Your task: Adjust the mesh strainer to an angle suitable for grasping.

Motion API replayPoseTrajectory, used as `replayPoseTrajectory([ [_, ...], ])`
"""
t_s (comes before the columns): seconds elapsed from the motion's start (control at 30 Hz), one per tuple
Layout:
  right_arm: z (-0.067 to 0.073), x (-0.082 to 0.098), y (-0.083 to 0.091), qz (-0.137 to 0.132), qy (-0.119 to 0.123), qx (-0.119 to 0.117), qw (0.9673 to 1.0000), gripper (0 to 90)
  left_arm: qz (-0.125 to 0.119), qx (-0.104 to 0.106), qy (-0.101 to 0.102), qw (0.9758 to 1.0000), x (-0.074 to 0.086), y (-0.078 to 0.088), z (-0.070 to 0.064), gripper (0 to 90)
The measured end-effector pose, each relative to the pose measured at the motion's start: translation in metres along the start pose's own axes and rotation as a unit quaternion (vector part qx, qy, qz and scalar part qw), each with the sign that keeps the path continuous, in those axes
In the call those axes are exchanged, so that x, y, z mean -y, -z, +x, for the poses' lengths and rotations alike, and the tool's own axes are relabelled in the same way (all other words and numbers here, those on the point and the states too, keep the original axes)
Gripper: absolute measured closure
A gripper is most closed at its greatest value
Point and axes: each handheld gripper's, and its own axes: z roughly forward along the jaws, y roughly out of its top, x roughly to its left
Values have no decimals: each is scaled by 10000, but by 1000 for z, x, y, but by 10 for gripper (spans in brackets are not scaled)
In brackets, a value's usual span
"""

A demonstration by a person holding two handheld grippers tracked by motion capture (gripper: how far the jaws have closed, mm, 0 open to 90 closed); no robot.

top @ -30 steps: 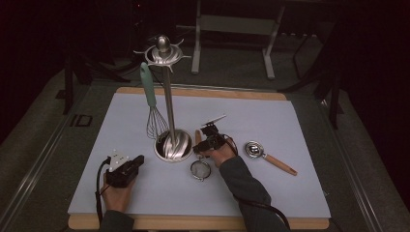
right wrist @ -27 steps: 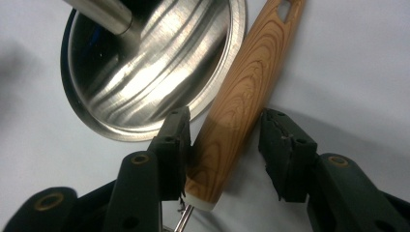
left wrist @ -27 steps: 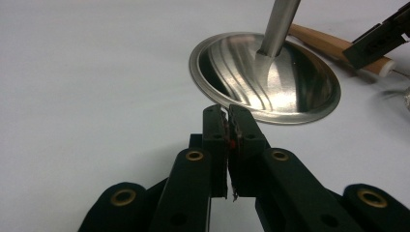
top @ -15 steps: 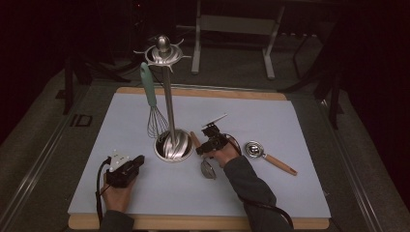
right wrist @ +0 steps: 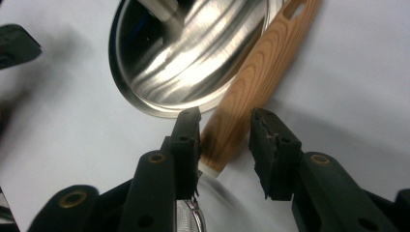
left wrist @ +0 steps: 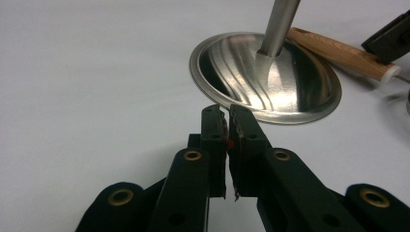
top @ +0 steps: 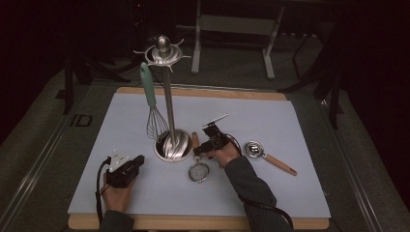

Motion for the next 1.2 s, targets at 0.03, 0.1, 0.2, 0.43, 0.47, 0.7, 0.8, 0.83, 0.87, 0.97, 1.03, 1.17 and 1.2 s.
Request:
replayPoseTrajectory([
  [0.03, 0, 0, -1, 2, -25, -26, 10000, 635, 0, 0, 3, 10000, 0, 0, 0, 853],
  [0.1, 0, 0, -1, 7, -74, -23, 10000, 638, -1, -3, 1, 10000, 0, 0, 0, 852],
  [0.2, -1, -3, -2, 45, -139, -26, 9999, 642, -3, -9, -3, 10000, 0, 0, 0, 851],
  [0.43, -6, -5, -4, 77, -376, -188, 9991, 628, 2, -22, -25, 10000, 0, 0, -1, 849],
  [0.47, -7, -5, -5, 71, -418, -215, 9989, 622, -1, -23, -18, 10000, 0, 0, -1, 849],
  [0.7, -3, -3, -21, 206, -530, -372, 9977, 616, -23, -14, 10, 10000, 0, 0, 0, 848],
  [0.8, 1, -4, -21, 209, -494, -342, 9980, 636, -21, -13, -1, 10000, 0, 0, 0, 847],
  [0.83, 1, -4, -20, 214, -488, -355, 9979, 644, -21, -13, 5, 10000, 0, 0, 0, 847],
  [0.87, 2, -5, -20, 215, -480, -360, 9980, 650, -21, -15, 8, 10000, 0, 0, 0, 847],
  [0.97, 4, -5, -20, 232, -487, -408, 9977, 667, -22, -19, -6, 10000, 0, 0, -1, 847],
  [1.03, 6, -5, -19, 230, -486, -398, 9978, 681, -20, -18, -3, 10000, 0, 0, -1, 846],
  [1.17, 7, -4, -15, 168, -445, -295, 9984, 712, -7, -25, -31, 10000, 0, 0, -1, 846],
  [1.2, 5, -4, -14, 141, -456, -307, 9984, 712, -3, -32, -40, 10000, 0, 0, -1, 847],
])
